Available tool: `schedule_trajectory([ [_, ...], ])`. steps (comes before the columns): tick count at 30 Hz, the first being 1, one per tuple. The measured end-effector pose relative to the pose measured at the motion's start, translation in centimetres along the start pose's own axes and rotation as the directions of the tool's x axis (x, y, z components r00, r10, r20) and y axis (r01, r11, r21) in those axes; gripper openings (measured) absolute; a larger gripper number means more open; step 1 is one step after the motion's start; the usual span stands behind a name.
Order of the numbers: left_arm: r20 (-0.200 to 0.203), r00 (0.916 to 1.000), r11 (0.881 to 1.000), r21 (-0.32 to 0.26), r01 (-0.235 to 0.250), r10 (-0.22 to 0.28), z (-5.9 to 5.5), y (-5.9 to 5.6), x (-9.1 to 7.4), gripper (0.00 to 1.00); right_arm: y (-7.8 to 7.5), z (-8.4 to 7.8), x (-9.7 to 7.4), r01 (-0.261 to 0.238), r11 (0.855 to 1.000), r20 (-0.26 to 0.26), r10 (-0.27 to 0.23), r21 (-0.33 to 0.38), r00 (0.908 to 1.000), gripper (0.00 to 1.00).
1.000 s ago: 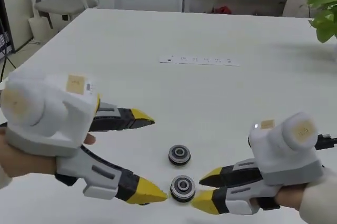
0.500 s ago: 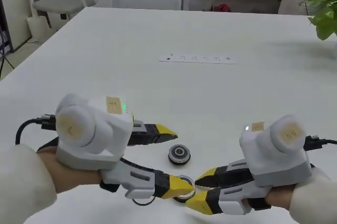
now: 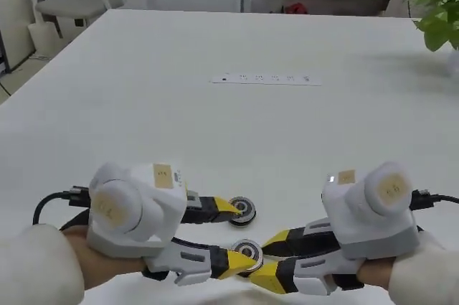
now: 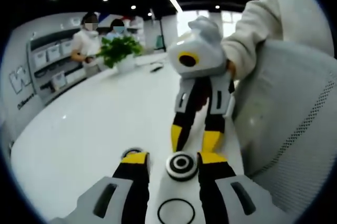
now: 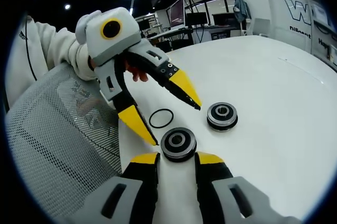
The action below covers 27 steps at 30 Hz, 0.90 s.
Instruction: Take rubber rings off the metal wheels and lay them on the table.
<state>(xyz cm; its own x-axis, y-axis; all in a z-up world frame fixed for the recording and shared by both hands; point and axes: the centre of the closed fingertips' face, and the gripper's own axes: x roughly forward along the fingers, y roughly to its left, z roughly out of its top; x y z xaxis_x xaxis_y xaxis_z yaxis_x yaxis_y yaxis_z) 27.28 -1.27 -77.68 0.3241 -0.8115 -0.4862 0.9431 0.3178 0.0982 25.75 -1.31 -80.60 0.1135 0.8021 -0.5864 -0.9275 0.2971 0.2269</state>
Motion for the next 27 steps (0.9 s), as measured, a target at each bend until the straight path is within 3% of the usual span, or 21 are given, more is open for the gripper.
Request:
schedule_trajectory([
  [7,-0.01,0.9999,1.0,-0.003,0.014,-0.014,-0.5,-0.4,0.3,0.25,-0.1,0.1,0.0,0.009,1.0,0.01,-0.009,-0.008,0.9999,0.23],
  [12,-0.035,0.9993,1.0,-0.026,0.014,-0.015,-1.3,-0.3,0.5,0.24,-0.2,0.0,0.0,0.011,1.0,0.01,-0.011,-0.01,0.9999,0.21],
  [20,-0.024,0.9978,0.998,-0.027,0.06,-0.061,-1.2,-1.2,0.7,0.14,-0.3,-0.1,0.1,0.015,0.999,0.007,-0.015,-0.034,0.9999,0.2],
  [27,-0.022,0.9984,0.998,-0.026,0.051,-0.052,-1.1,-1.2,0.6,0.14,-0.5,-0.3,0.0,0.028,0.996,-0.004,-0.028,-0.08,0.9996,0.15],
])
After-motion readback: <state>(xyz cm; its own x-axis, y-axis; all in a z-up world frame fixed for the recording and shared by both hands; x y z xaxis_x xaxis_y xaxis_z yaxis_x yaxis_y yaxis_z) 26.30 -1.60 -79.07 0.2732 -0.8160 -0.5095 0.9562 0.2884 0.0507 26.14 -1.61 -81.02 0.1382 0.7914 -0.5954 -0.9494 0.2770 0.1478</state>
